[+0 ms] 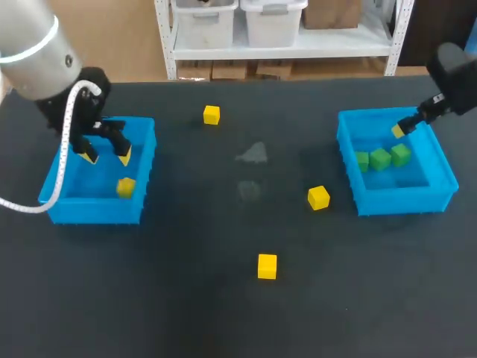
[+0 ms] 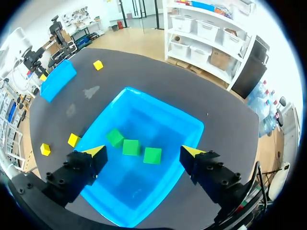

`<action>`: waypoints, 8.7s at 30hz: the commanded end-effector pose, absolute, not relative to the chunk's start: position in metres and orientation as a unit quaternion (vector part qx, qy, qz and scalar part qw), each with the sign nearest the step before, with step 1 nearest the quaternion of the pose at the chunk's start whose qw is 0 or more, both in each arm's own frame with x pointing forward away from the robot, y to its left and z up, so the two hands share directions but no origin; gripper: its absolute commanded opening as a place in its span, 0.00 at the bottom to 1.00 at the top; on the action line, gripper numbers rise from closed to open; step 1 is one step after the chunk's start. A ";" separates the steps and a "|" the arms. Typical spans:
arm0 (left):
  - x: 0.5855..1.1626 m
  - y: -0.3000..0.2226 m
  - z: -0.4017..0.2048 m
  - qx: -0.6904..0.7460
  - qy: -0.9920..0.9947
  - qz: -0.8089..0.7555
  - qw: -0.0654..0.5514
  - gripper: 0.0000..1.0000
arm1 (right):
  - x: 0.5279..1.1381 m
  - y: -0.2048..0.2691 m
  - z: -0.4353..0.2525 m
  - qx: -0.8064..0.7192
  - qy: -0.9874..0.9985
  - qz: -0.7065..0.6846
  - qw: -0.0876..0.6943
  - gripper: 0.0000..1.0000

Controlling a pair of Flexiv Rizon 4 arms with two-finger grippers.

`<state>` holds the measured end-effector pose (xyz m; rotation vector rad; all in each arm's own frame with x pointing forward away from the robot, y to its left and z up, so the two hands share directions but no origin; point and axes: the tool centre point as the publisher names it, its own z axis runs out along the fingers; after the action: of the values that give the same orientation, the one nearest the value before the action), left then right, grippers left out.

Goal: Put the green cubes in the right bin and the yellow cubes in the left bin.

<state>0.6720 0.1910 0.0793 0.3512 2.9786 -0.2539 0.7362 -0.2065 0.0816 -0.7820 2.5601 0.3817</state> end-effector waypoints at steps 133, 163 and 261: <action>0.673 -0.154 0.015 0.521 0.853 -0.034 -0.014 0.00 | 0.735 -0.207 0.081 -0.282 0.924 0.138 0.218 1.00; 0.691 0.155 0.100 0.195 0.977 0.024 0.085 0.00 | 0.735 -0.207 0.081 -0.282 0.924 0.138 0.218 1.00; 0.890 0.012 0.001 0.238 0.970 -0.013 0.039 0.00 | 0.735 -0.207 0.081 -0.282 0.924 0.138 0.218 1.00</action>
<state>0.8844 0.0134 -0.0004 0.7097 2.8990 -0.0637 0.7362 -0.2065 0.0815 -0.7819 2.5601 0.3815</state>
